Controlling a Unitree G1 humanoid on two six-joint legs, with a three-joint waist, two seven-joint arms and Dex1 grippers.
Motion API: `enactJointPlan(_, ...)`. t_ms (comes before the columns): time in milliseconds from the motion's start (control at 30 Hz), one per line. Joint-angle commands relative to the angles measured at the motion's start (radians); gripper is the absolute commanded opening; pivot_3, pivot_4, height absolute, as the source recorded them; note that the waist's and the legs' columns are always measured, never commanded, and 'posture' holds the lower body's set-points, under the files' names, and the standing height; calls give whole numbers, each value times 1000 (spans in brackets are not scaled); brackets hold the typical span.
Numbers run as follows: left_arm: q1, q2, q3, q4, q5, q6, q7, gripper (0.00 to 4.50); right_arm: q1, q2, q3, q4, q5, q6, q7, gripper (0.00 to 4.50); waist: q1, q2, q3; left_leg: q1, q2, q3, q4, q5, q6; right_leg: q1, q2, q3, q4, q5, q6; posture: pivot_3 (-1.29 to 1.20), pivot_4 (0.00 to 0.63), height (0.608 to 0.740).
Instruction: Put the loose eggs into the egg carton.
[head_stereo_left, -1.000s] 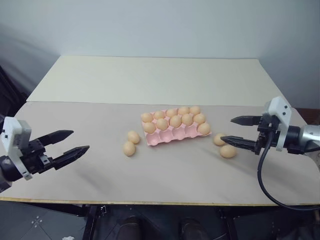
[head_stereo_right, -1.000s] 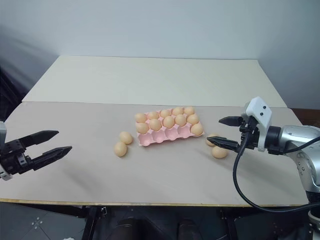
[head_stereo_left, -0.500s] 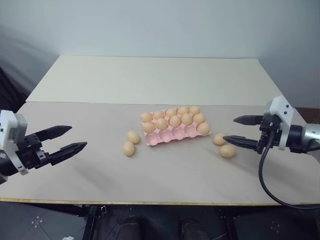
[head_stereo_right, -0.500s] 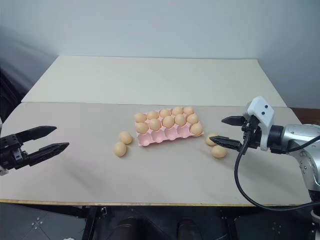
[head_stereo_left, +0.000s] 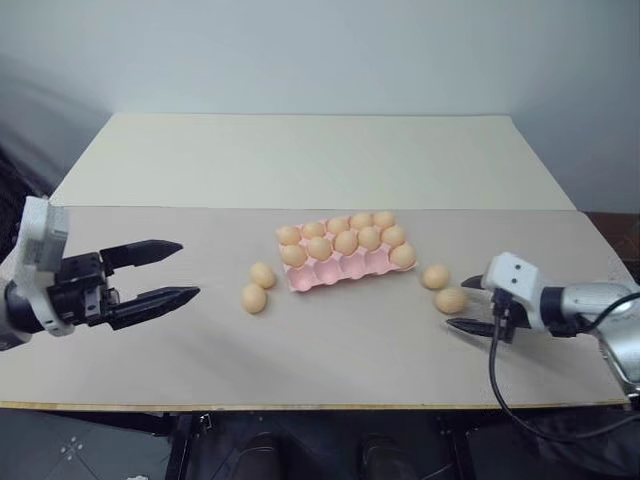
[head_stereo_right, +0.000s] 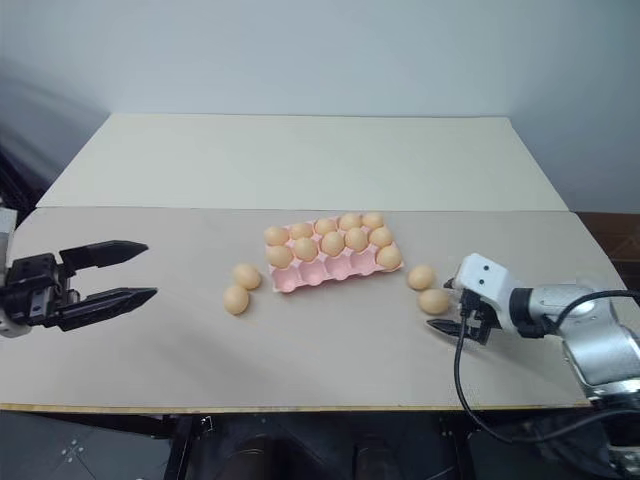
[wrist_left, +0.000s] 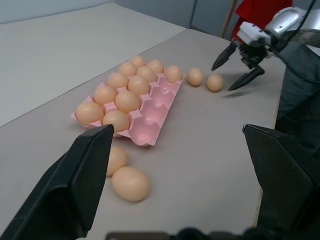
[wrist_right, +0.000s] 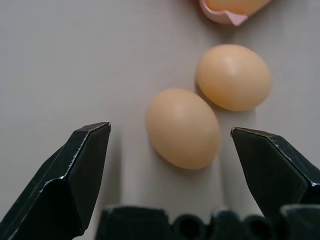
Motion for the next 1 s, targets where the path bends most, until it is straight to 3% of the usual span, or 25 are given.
enactJointPlan(33, -17, 19, 3, -8, -4, -13, -17, 4500, -45, 18, 12, 48, -52, -46, -17, 4471, 1, 0, 0, 0, 0, 1, 0, 0, 0, 0, 0, 0, 0, 0, 0, 0, 150, 740)
enactJointPlan(133, -9, 19, 8, -5, 6, -14, -23, 4500, -49, 31, 7, 64, -67, -77, -24, 3865, 4, 0, 0, 0, 0, 1, 0, 0, 0, 0, 0, 1, 0, 0, 0, 0, 150, 740)
enactJointPlan(300, 5, 12, 23, -10, 15, -13, -16, 4500, -17, 13, -43, -8, -22, -11, -6, 2205, 6, 0, 0, 1, 1, 2, 1, 0, 0, 0, 0, 1, 0, 0, 0, 0, 150, 740)
enactJointPlan(367, 13, 8, 41, -10, 14, -8, -10, 4500, 4, -7, -91, -92, 19, 44, 5, 1841, 6, 0, 0, 1, 1, 2, 1, 0, 0, 0, 0, 1, 0, 0, 0, 0, 150, 740)
enactJointPlan(500, 20, -2, 69, 1, 8, -9, 5, 4500, -27, -36, -150, -240, 117, 140, 40, 1841, 3, 0, 0, 0, 1, 2, 1, 0, 0, -1, 0, 2, 0, 0, 0, 0, 150, 740)
enactJointPlan(633, -48, -24, 59, 32, -23, 2, 68, 4500, -189, 51, -53, -253, 125, 206, -5, 1841, 0, 0, 0, 5, 2, 3, 0, 0, 0, 2, 2, 3, 1, 0, 0, 0, 150, 740)
enactJointPlan(833, -148, -59, 18, 57, -32, 10, 189, 4500, -443, 298, 184, 7, -68, 179, -130, 1841, 1, -1, 0, 2, 2, 4, 0, 0, 0, -1, 2, 4, 1, 0, 0, 0, 150, 740)
enactJointPlan(1000, -166, -50, 4, 67, -18, -5, 179, 4500, -499, 350, 253, 121, -164, 151, -165, 1841, 9, 0, 0, -4, 1, 4, 1, 1, -2, -4, 0, 3, 4, 0, 0, 0, 150, 740)
